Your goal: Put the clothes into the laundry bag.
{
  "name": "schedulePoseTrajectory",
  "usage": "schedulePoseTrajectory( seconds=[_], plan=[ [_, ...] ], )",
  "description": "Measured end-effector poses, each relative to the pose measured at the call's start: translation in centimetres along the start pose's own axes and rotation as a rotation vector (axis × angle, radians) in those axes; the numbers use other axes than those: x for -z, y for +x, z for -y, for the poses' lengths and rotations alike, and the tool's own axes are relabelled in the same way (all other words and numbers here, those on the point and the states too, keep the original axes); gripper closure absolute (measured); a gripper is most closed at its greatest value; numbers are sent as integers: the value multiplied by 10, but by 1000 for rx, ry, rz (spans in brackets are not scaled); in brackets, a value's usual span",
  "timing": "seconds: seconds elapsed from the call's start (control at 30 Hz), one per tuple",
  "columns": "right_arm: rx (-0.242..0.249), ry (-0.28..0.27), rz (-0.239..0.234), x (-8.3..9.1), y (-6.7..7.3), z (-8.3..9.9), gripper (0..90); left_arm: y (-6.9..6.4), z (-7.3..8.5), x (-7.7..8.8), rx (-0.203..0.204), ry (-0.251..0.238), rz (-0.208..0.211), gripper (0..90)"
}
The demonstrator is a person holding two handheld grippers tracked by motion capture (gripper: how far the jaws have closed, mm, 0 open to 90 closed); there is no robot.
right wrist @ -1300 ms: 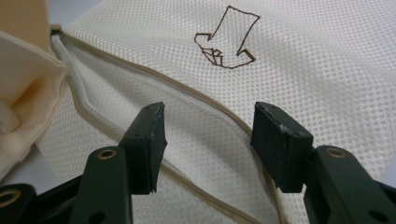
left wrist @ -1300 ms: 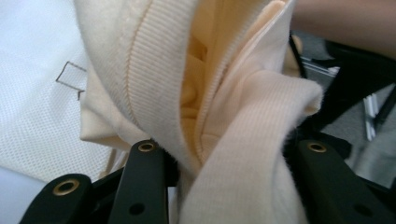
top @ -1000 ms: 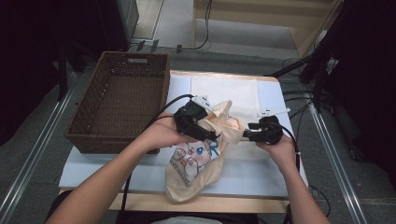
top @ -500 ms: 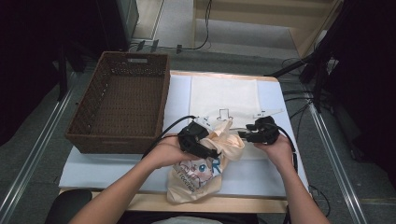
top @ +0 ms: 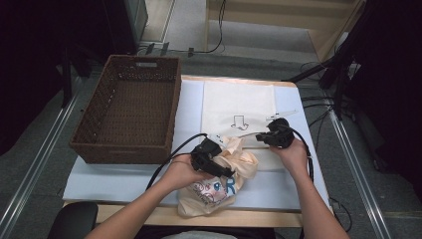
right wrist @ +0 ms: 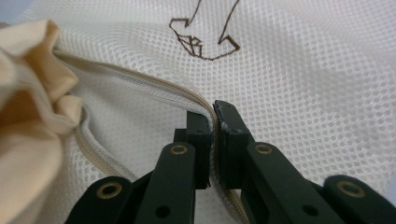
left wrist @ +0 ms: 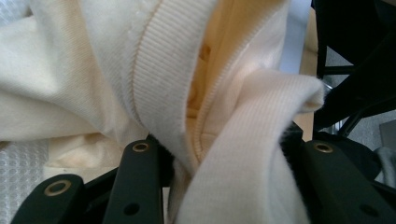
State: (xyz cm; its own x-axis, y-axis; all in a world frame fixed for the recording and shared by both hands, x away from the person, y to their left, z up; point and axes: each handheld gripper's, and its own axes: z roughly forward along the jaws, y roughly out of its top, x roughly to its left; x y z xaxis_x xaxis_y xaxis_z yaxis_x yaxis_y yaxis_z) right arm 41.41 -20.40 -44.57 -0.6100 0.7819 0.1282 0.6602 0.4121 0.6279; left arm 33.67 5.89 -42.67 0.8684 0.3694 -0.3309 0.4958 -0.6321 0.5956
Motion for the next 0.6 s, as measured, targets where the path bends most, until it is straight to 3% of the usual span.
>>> schedulePoseTrajectory(
  seconds=[0.23, 0.4, 0.6],
  plan=[
    [3, -103, 4, 22, 7, -10, 869, 0, 4, -10, -4, -2, -8, 581],
    [-18, -188, -18, 36, 9, -14, 869, 5, 9, -16, 23, -10, 7, 581],
    [-20, -237, -31, 45, 13, -18, 868, 13, 12, -22, 59, -19, 30, 585]
  ],
)
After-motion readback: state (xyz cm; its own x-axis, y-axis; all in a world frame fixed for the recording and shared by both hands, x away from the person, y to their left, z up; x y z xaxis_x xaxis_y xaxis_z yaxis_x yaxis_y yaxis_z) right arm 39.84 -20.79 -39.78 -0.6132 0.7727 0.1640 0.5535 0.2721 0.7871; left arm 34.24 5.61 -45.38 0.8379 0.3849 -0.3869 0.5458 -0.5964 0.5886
